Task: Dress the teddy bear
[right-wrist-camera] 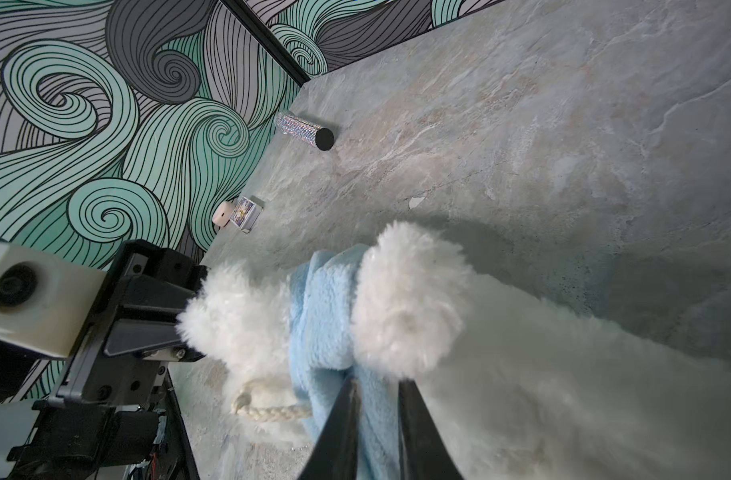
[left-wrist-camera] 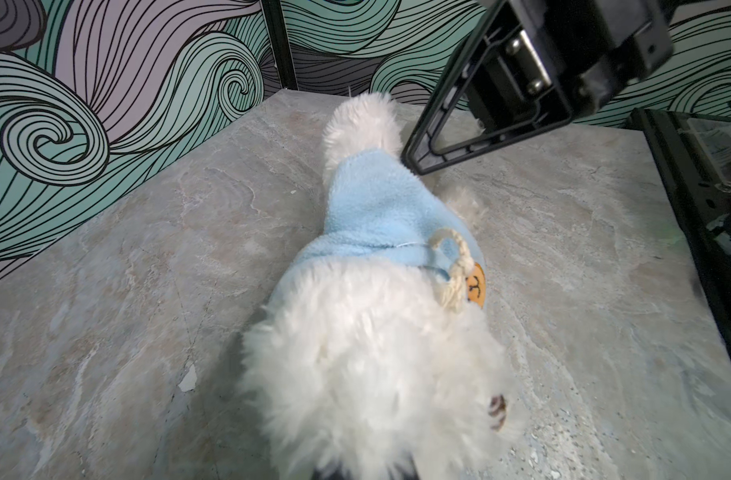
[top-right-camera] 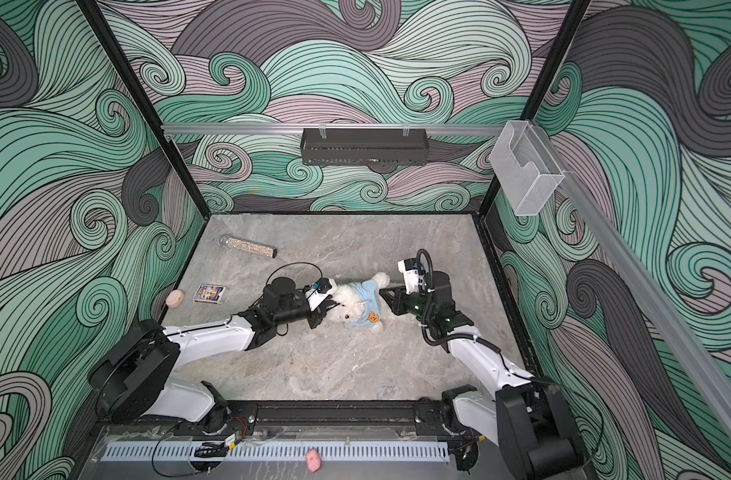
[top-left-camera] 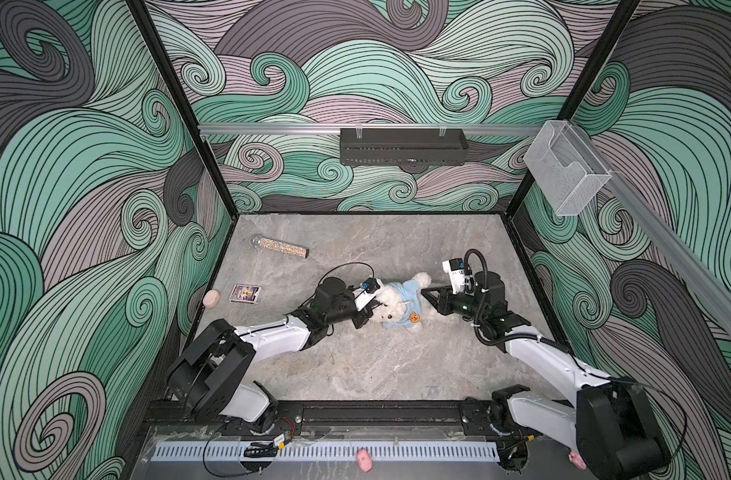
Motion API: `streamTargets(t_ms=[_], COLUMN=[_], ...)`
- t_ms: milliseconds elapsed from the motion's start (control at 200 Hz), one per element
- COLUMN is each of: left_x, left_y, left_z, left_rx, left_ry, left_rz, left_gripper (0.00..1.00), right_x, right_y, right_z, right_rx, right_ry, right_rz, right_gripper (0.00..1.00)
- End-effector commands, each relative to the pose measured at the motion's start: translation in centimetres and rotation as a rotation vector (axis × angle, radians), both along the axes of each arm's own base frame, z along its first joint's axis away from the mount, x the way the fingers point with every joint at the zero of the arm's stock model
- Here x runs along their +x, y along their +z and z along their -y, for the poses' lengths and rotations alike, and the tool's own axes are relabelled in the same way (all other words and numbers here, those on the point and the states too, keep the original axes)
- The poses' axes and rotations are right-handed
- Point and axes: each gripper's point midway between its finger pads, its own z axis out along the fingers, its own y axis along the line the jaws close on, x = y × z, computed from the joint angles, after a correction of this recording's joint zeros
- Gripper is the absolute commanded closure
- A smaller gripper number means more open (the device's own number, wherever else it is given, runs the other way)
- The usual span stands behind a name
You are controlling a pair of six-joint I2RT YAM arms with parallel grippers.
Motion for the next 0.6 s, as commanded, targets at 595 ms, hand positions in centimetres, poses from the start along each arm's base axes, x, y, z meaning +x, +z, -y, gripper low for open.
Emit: streamTargets(t_ms=[595], left_x=[0.2], left_y=[1.4], left_z=[1.2], left_rx=[-0.021], left_ry=[-0.053], left_rz=[-0.006], left_gripper=[1.0], right_x=[-1.0], right_y=[-1.0], right_z=[-1.0], right_rx=[-0.048], right_ry=[0.03], right_rz=[0.027], right_gripper=[0.72])
